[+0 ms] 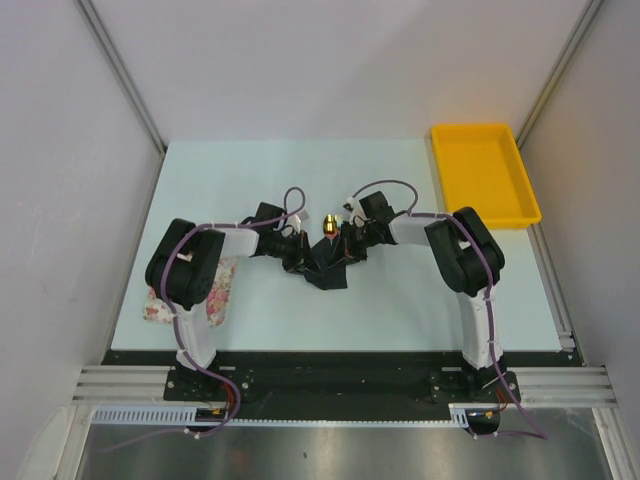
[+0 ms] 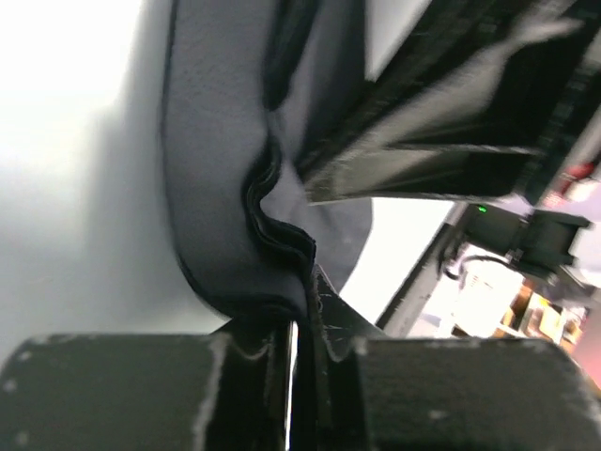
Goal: Place the utensils on the paper napkin and roll it up
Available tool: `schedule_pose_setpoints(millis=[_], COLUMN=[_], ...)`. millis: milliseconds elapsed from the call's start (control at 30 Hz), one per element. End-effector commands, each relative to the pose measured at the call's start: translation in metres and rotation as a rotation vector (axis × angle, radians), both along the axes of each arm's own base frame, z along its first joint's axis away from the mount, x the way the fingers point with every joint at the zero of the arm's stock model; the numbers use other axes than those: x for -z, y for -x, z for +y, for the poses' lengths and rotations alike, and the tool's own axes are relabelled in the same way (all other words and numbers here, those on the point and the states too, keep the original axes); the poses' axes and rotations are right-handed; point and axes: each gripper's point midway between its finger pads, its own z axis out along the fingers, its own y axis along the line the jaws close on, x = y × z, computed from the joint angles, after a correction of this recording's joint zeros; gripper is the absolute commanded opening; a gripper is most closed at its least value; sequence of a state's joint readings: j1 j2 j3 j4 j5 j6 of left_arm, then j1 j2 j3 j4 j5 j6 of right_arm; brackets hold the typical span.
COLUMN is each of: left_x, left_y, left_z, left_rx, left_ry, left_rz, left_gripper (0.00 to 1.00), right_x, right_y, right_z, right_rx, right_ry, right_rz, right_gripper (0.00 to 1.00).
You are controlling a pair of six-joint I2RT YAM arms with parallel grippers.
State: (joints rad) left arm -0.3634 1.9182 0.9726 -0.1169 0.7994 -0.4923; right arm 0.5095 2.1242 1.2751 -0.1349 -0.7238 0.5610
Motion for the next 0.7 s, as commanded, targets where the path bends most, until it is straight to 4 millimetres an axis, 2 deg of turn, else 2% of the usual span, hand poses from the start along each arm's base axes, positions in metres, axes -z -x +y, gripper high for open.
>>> schedule_pose_setpoints(millis=[0,267,367,667], left_x=[-0.044,-0.061,-0.054,-0.003], left_y=[-0.003,0.002,0.004,0.000], left_z=[-0.018,-0.045,-0.051,-0.047], left_rx=[0.043,0.089,0.097,0.057], left_ry=[0.160,0.233,0.217,0.044], left_rz=[-0.065,-0.089,-0.085,-0.048], left_gripper=[0.16,0.16,0.12,0.01], right_x=[0.042,0.045,0.046,0.037], right_y=[0.003,0.002,0.003,0.001], right_z=[-0.012,-0.012,-0.012,-0.008], right_rx=[0.033,0.044,0.045,0.051], right_ry=[0.115,0.115,0.113,0.089], right_rz=[0.033,0.040,0.040,0.042], right_gripper=[0.05,0.05,0.04,0.05])
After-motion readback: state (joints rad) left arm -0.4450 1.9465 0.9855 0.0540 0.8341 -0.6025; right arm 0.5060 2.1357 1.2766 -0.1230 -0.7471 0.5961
